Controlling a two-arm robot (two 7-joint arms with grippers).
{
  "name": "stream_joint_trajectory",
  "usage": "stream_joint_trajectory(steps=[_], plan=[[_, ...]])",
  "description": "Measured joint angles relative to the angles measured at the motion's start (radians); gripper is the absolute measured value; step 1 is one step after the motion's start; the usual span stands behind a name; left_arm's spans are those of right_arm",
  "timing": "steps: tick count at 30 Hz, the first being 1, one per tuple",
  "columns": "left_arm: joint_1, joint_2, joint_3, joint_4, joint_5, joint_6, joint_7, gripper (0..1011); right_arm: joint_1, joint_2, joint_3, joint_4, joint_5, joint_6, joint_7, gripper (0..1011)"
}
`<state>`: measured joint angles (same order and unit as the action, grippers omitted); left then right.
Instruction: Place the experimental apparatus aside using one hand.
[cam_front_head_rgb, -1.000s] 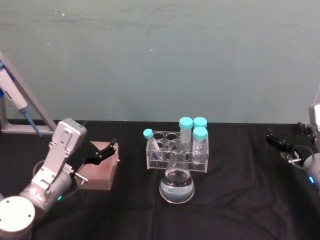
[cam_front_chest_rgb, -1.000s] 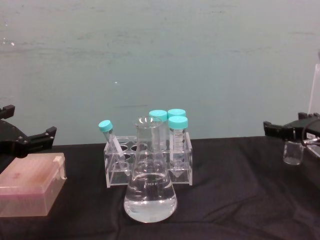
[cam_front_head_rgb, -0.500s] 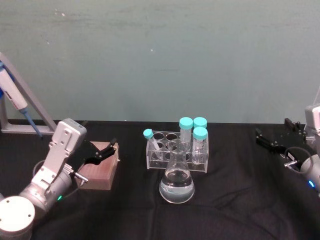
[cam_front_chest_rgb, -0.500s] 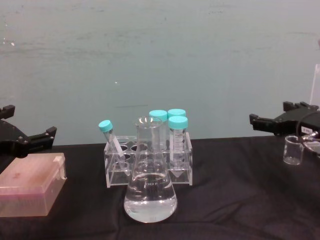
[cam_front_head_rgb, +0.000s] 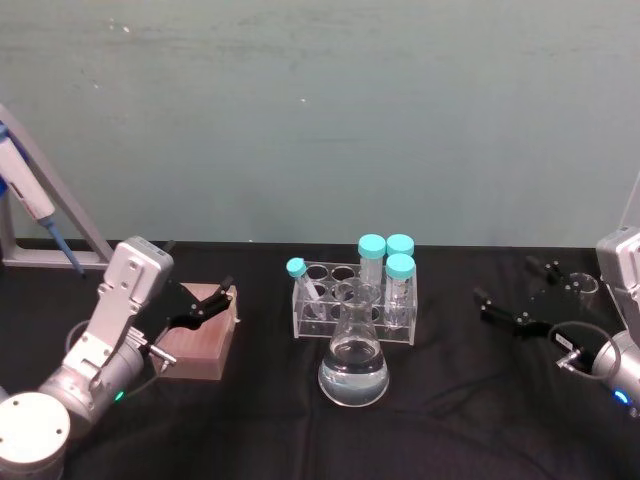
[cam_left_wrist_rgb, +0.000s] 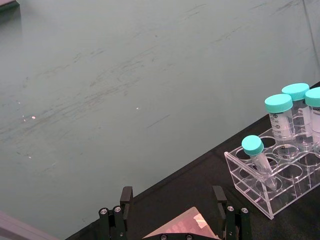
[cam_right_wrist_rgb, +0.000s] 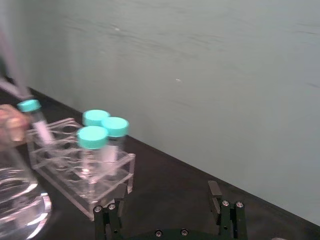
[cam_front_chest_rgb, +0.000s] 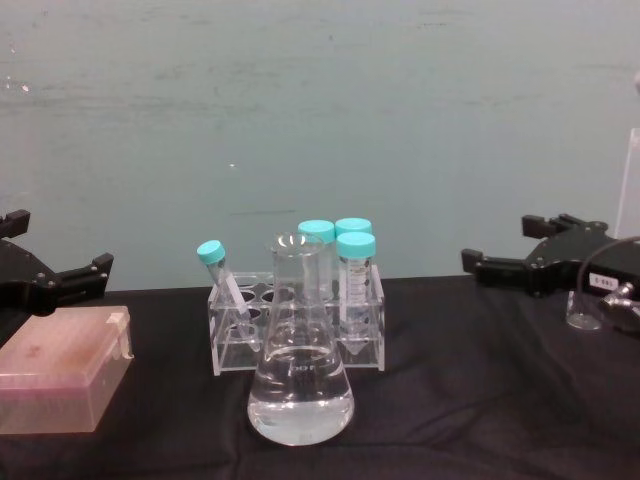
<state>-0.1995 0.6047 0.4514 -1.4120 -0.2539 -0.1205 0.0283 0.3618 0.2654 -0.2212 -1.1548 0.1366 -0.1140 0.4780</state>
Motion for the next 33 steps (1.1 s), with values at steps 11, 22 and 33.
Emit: stream_joint_trajectory(steps=[11,22,33], plan=[[0.0,0.0,0.0,0.0,0.0,0.0,0.0,1000,-0.011,0.037,-0.036,-0.038,0.092,0.0,0.137,1000],[0.0,0.0,0.0,0.0,0.0,0.0,0.0,1000,0.013,0.054,-0.078,-0.029,0.157,0.021,0.241,1000],[0.0,0.0,0.0,0.0,0.0,0.0,0.0,1000,0.062,0.053,-0.137,0.019,0.198,0.015,0.322,1000]])
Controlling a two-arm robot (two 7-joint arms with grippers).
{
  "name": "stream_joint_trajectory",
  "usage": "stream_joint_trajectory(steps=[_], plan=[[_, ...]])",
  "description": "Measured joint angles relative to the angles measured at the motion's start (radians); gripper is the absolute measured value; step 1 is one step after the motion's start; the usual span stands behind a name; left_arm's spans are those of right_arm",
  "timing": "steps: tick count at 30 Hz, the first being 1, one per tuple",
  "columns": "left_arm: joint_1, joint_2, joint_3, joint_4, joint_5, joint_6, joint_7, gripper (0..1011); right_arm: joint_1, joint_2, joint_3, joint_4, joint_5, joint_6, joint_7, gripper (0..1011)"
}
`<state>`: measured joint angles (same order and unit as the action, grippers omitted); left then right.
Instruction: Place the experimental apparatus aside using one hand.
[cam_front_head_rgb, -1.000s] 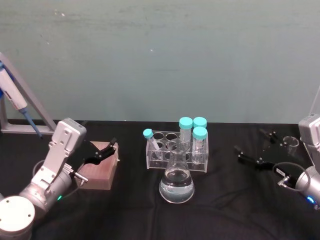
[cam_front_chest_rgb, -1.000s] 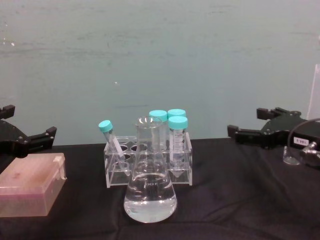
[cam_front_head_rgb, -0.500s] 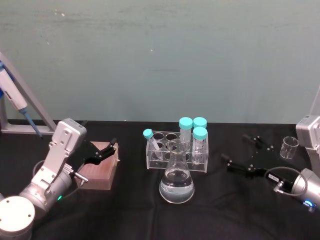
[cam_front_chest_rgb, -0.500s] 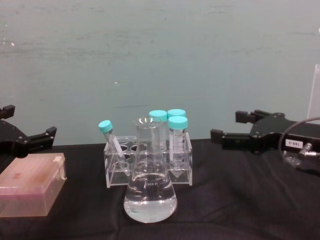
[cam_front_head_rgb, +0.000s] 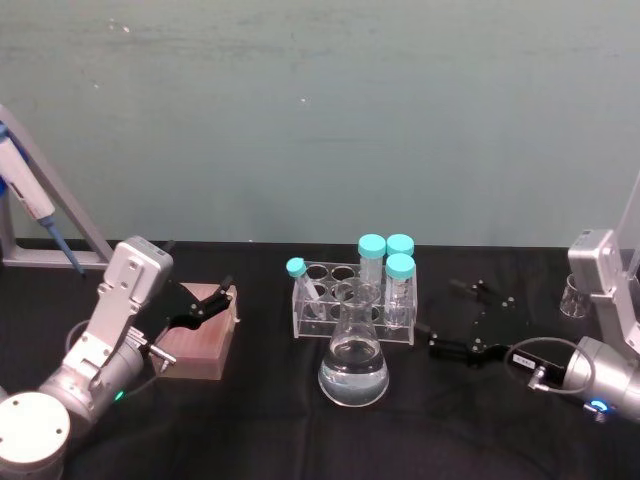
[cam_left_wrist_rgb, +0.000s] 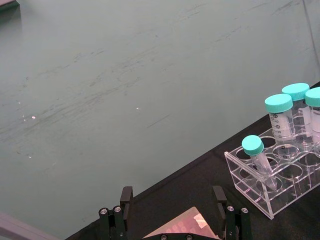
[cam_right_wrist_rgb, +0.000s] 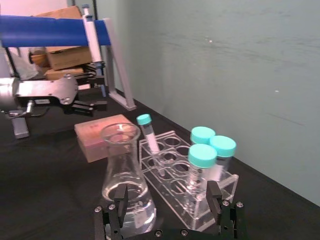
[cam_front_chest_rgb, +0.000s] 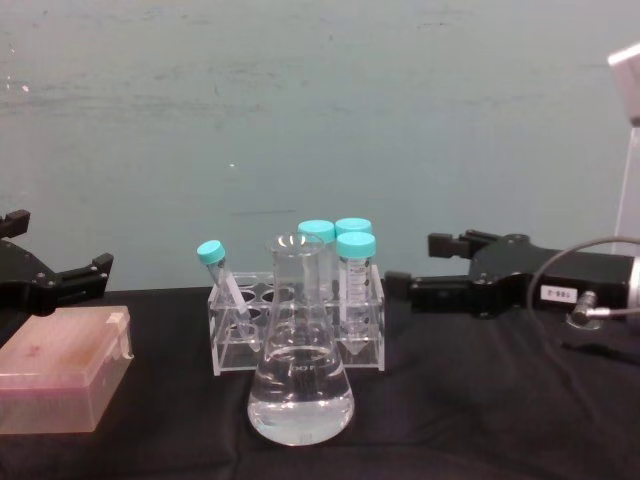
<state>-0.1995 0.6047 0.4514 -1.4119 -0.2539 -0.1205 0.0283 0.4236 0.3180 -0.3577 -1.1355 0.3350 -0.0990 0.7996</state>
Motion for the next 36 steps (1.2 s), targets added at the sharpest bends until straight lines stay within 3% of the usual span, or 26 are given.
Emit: stream_joint_trajectory(steps=[20,36], plan=[[0.0,0.0,0.0,0.0,0.0,0.0,0.0,1000,0.092,-0.024,-0.088,0.108,0.034,-0.04,0.084,1000],[0.0,0.0,0.0,0.0,0.0,0.0,0.0,1000,0.147,-0.035,-0.136,0.174,0.069,-0.063,0.116,1000]])
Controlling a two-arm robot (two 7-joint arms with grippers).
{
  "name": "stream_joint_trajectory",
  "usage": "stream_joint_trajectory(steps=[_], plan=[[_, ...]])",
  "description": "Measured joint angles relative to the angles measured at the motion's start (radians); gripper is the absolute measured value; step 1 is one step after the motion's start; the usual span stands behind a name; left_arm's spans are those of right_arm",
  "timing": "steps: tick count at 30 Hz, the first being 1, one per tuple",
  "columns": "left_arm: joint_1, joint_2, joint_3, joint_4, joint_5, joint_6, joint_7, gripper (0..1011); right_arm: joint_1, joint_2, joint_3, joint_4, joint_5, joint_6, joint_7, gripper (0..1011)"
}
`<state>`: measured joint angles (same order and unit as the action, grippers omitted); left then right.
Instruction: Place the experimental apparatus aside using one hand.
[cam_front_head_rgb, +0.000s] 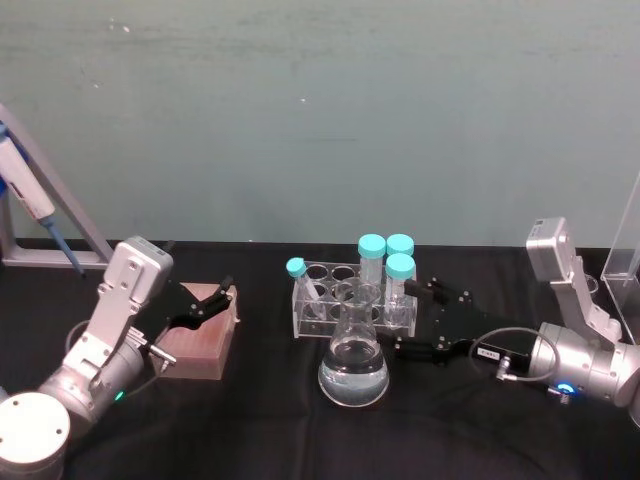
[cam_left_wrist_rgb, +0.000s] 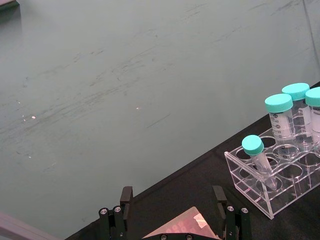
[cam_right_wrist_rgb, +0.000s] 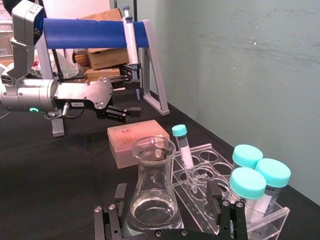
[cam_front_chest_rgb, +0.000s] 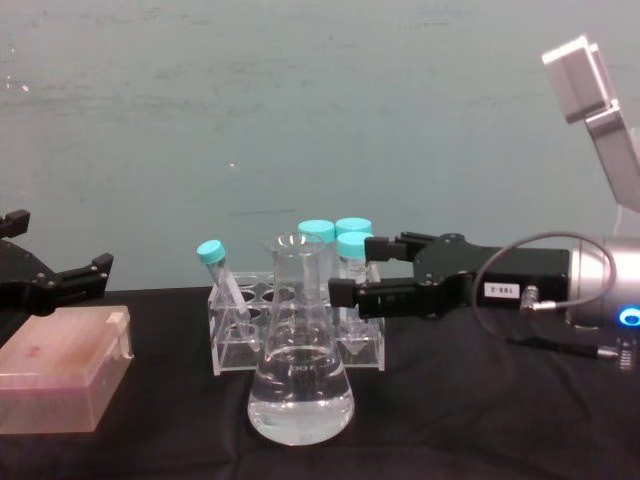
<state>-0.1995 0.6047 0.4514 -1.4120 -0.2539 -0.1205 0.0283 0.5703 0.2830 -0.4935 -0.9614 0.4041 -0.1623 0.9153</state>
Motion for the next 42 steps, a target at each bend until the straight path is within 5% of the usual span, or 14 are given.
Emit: stream_joint_trajectory(steps=[42], plan=[[0.0,0.0,0.0,0.0,0.0,0.0,0.0,1000,0.114,-0.079,-0.113,0.151,0.076,-0.027,0.03,1000]])
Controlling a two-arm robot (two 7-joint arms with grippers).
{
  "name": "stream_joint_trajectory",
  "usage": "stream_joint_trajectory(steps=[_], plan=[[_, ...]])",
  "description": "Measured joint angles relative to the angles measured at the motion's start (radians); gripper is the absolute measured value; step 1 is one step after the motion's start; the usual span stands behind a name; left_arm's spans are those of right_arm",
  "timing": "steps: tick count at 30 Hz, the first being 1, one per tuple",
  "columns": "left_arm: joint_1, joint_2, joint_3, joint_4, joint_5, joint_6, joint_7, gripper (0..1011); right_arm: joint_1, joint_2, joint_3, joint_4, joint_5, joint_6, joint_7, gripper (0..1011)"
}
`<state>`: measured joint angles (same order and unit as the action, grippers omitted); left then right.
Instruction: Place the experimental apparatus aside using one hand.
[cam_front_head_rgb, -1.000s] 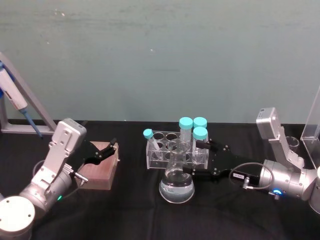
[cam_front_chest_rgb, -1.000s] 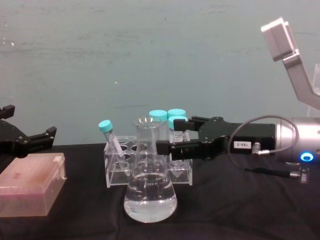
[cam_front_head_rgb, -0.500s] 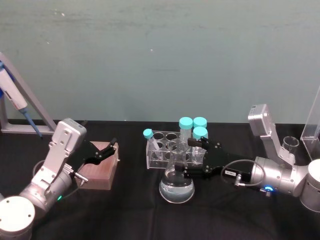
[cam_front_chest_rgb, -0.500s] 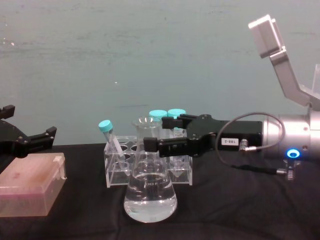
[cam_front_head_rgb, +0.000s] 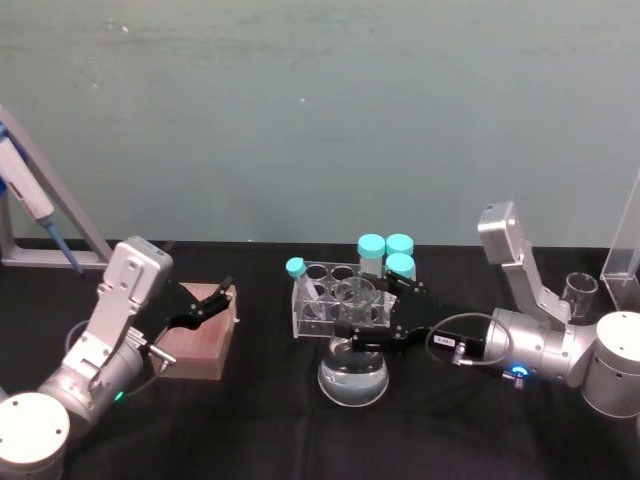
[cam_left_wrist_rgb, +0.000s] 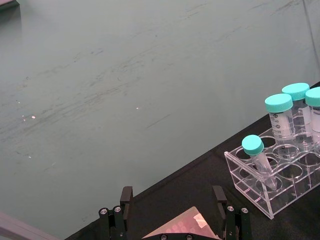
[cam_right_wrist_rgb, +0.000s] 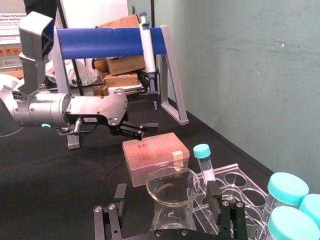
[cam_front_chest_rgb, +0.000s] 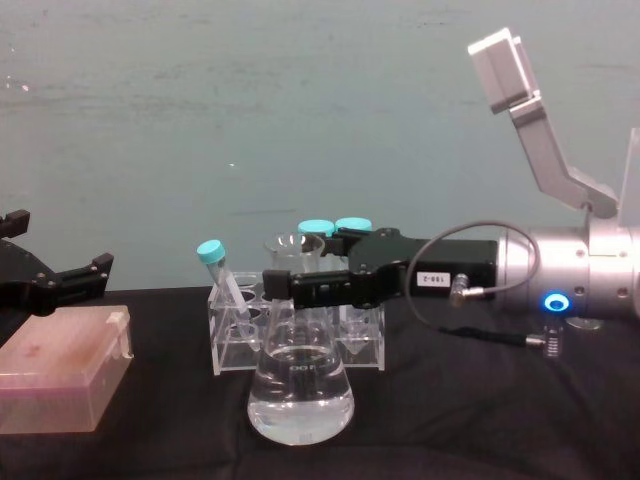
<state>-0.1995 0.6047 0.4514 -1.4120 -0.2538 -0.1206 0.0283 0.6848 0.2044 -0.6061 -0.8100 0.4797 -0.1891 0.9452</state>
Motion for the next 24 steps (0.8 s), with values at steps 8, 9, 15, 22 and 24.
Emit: stream_joint_trajectory(steps=[8,9,15,22,24], plan=[[0.0,0.0,0.0,0.0,0.0,0.0,0.0,1000,0.021,-0.021,-0.008,0.044,0.001,-0.004,0.004,1000],[0.0,0.0,0.0,0.0,0.0,0.0,0.0,1000,0.023,-0.022,-0.008,0.048,0.001,-0.004,0.004,1000],[0.0,0.0,0.0,0.0,0.0,0.0,0.0,1000,0.04,-0.039,-0.009,0.083,0.0,-0.008,0.007,1000],[0.0,0.0,0.0,0.0,0.0,0.0,0.0,1000,0.056,-0.057,-0.01,0.12,-0.01,-0.014,0.008,1000],[0.0,0.0,0.0,0.0,0.0,0.0,0.0,1000,0.059,-0.061,-0.011,0.126,-0.014,-0.015,0.008,1000]])
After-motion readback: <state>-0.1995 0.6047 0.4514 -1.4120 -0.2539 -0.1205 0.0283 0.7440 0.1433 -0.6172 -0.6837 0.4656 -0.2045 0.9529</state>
